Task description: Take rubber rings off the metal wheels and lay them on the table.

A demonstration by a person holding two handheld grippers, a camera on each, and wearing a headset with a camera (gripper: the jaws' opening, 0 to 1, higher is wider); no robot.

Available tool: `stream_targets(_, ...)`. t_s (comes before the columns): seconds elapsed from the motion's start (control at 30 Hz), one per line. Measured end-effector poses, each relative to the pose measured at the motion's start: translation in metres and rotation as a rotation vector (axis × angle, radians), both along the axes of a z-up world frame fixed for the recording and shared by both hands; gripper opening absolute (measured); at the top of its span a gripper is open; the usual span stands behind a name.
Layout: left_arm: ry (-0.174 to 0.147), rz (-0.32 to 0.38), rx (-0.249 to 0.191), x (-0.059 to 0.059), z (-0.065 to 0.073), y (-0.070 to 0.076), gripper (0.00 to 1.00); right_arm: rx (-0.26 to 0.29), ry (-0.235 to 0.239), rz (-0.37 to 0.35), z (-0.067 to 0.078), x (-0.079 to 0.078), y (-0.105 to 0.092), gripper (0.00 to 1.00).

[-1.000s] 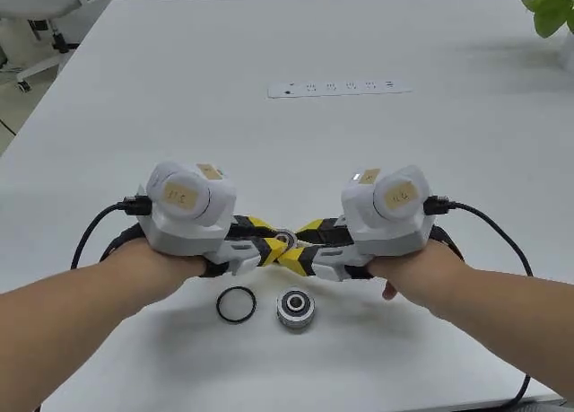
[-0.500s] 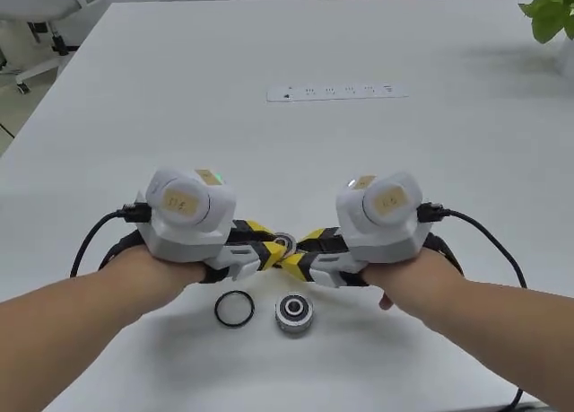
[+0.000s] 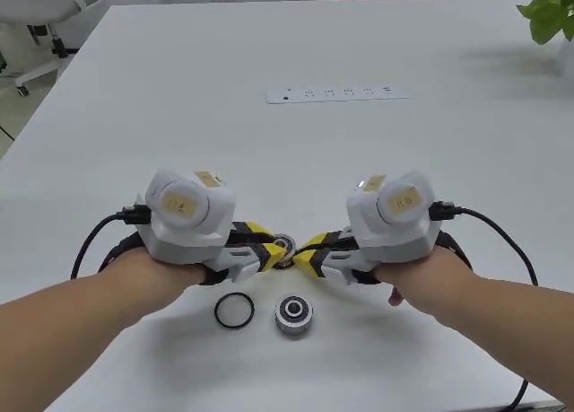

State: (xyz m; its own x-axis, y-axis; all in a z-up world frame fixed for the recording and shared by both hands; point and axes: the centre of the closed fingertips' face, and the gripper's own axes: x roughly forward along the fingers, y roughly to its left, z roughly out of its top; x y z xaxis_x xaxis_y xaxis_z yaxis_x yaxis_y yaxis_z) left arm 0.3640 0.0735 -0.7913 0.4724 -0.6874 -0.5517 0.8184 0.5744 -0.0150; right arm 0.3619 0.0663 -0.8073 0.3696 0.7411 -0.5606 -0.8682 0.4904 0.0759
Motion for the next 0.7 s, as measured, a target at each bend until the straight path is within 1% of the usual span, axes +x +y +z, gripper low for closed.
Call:
stream_targets(0.1,-0.002,0.0,0.0,0.0,0.0,0.0,0.11,0.021,0.02,-0.021,0.001,0.002,-0.002,0.0)
stream_targets(0.13,-0.002,0.0,0.0,0.0,0.0,0.0,0.11,0.04,0.046,-0.038,0.001,0.002,-0.002,0.0)
stream_targets(0.2,-0.003,0.0,0.002,0.001,0.0,0.0,0.11,0.049,0.056,-0.047,0.0,0.003,-0.003,0.0)
stream_targets(0.3,-0.005,0.001,0.004,0.001,0.0,0.001,0.11,0.081,0.103,-0.086,0.0,0.002,-0.004,0.0)
stream_targets(0.37,-0.008,-0.001,0.008,0.002,-0.001,0.001,0.11,0.127,0.12,-0.121,0.004,0.007,-0.005,0.0)
stream_targets(0.4,-0.009,-0.002,0.009,0.002,-0.001,0.001,0.11,0.16,0.155,-0.16,0.006,0.009,-0.007,0.0)
stream_targets(0.43,-0.009,-0.002,0.009,0.002,0.0,0.001,0.11,0.194,0.157,-0.169,0.01,0.011,-0.007,0.0)
stream_targets(0.47,-0.009,-0.002,0.009,0.002,0.0,0.001,0.11,0.216,0.18,-0.181,0.012,0.011,-0.007,0.0)
stream_targets(0.5,-0.009,-0.001,0.009,0.002,0.0,0.001,0.11,0.216,0.19,-0.183,0.012,0.011,-0.007,0.0)
stream_targets(0.57,-0.009,0.0,0.011,0.002,-0.001,0.001,0.11,0.208,0.184,-0.181,0.012,0.01,-0.006,0.0)
stream_targets(0.67,-0.009,0.0,0.016,0.003,-0.001,0.001,0.11,0.238,0.216,-0.208,0.012,0.011,-0.007,0.0)
stream_targets(0.7,-0.01,0.0,0.017,0.003,-0.001,0.001,0.11,0.238,0.214,-0.208,0.012,0.011,-0.007,0.0)
